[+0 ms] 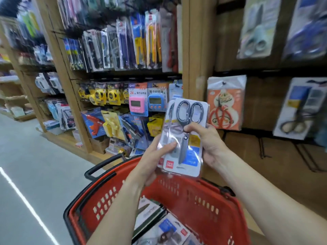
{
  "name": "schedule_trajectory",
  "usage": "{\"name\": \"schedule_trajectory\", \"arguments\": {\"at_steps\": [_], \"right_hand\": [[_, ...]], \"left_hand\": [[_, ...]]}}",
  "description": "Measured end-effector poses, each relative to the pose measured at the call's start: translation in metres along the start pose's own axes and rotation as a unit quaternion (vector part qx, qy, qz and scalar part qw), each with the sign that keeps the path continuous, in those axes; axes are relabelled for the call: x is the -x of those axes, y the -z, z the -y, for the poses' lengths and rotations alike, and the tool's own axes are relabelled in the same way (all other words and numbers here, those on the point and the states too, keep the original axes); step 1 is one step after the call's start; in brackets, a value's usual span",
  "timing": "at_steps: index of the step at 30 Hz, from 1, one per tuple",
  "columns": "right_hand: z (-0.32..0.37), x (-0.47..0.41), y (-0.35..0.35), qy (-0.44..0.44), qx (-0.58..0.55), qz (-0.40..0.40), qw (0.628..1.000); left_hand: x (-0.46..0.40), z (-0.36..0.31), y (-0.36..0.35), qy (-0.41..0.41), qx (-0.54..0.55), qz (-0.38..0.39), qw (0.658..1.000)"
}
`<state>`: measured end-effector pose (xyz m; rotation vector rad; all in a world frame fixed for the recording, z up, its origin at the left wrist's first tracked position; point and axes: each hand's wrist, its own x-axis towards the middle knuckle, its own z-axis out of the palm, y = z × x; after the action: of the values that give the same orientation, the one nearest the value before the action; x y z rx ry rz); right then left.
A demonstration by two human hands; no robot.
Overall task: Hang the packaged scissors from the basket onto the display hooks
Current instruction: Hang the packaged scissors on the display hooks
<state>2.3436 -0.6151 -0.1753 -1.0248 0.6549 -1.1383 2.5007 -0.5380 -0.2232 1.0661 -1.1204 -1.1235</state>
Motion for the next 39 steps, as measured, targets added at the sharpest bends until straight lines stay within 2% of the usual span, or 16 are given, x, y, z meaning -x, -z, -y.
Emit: {"name": "schedule_trajectory", "arguments": {"at_steps": [4,10,16,19,21,22,24,26,27,29,31,32,34,37,39], "right_hand": [[0.023,0.007,0.024,0.03,-0.015,-0.045,0.998],[0.035,0.011,0.064,0.093,-0.007,-0.031,0.995],[0.065,0.017,0.096,0.078,0.161,0.013,0.984],[0.085,0.024,0.106,0.127,0.29,-0.008,0.948],[0.094,0.029,0.11,0.205,0.412,0.029,0.887],[0.096,0.03,0.11,0.241,0.482,0.066,0.84],[0.093,0.029,0.101,0.269,0.648,0.151,0.697],[0.076,0.029,0.082,0.25,0.766,0.22,0.55],[0.064,0.03,0.072,0.236,0.794,0.247,0.503],[0.039,0.033,0.057,0.225,0.812,0.283,0.458],[0.019,0.034,0.05,0.209,0.81,0.31,0.453],[0.012,0.035,0.049,0.199,0.804,0.32,0.459],[0.002,0.034,0.052,0.195,0.781,0.32,0.499],[-0.009,0.036,0.052,0.226,0.736,0.301,0.563],[-0.014,0.037,0.053,0.226,0.711,0.286,0.601]], "left_hand": [[-0.015,-0.008,-0.045,-0.028,-0.026,0.022,0.999],[-0.02,-0.005,-0.081,-0.018,-0.061,0.085,0.994],[-0.023,-0.01,-0.076,-0.064,-0.083,0.091,0.99],[-0.018,-0.016,-0.056,-0.054,-0.152,0.098,0.982],[-0.013,-0.02,-0.04,-0.021,-0.194,0.099,0.976],[-0.011,-0.021,-0.032,-0.005,-0.222,0.11,0.969],[-0.007,-0.024,-0.02,0.034,-0.308,0.144,0.94],[-0.006,-0.025,-0.012,0.087,-0.43,0.148,0.886],[-0.007,-0.025,-0.01,0.107,-0.486,0.149,0.854],[-0.007,-0.022,-0.008,0.12,-0.569,0.166,0.796],[-0.003,-0.023,-0.011,0.124,-0.616,0.181,0.757],[-0.001,-0.026,-0.012,0.122,-0.623,0.185,0.75],[0.003,-0.036,-0.016,0.116,-0.627,0.186,0.748],[0.012,-0.056,-0.025,0.097,-0.673,0.181,0.711],[0.017,-0.07,-0.028,0.08,-0.692,0.155,0.7]]}}
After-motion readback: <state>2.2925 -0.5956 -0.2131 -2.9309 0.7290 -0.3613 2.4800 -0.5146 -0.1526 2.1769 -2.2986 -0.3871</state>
